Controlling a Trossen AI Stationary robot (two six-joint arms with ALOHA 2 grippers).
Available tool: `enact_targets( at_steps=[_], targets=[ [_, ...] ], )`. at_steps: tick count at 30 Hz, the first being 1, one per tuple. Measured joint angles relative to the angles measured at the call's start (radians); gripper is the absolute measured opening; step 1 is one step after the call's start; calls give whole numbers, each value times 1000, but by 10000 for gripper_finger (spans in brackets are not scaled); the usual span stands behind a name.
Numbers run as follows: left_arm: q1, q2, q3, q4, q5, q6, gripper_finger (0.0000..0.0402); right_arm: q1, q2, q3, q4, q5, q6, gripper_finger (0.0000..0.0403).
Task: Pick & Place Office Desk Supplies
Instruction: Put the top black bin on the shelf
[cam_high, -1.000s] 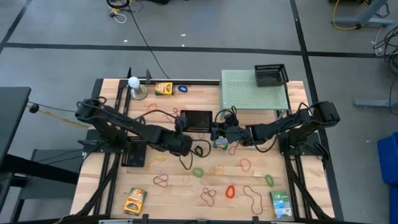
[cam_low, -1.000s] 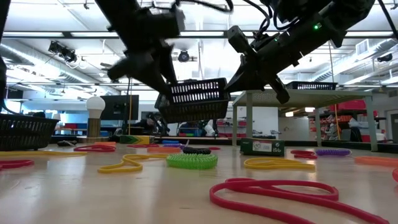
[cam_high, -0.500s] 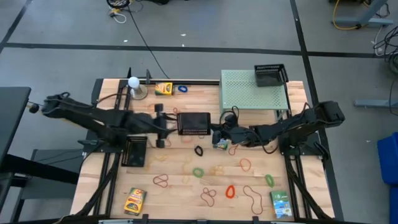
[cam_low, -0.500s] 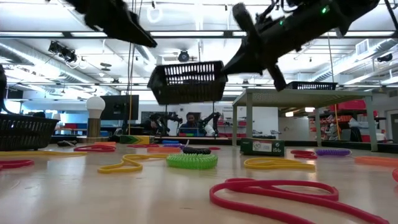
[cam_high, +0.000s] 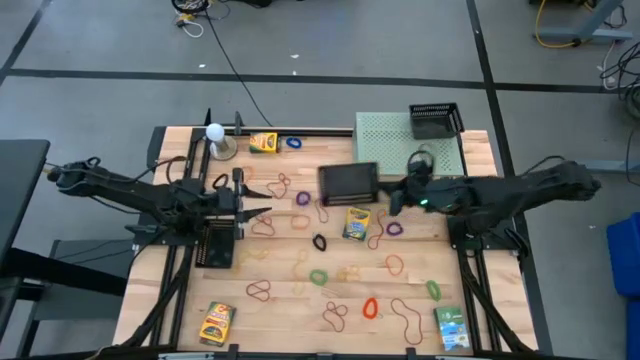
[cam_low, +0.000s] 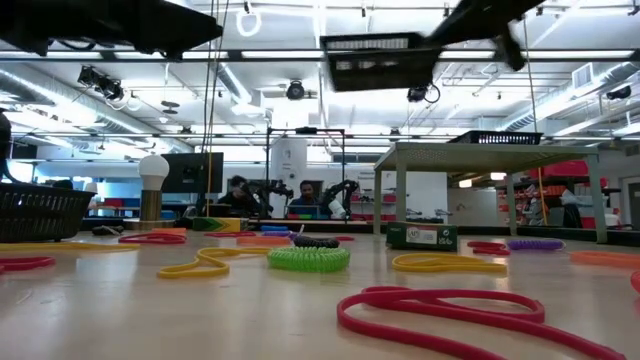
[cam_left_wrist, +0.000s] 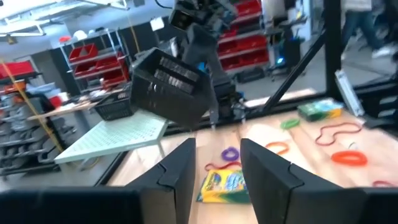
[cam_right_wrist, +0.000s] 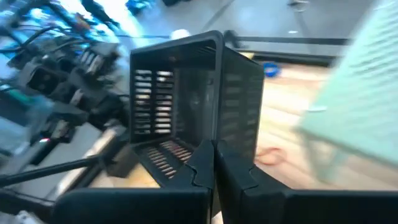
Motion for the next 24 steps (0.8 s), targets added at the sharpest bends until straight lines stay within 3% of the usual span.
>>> enact_targets(
  at_steps=[4,7,11,14,18,24],
  targets=[
    [46,16,-15,37,54,-5,130,-11,-88,166,-414,44,101,7],
    [81,29,-15,52,99,-14,129,-34,-140,260,-624,45,172,7],
    [122,64,-16,93,196,-41,129,-76,-215,300,-842,25,302,7],
    [157,114,-56,232,292,-56,128,-108,-262,300,-991,-8,397,7],
    [214,203,-116,455,380,-119,117,-135,-315,300,-1066,-29,445,7],
    [241,303,-123,564,439,-163,89,-160,-354,300,-1126,-45,472,7]
  ],
)
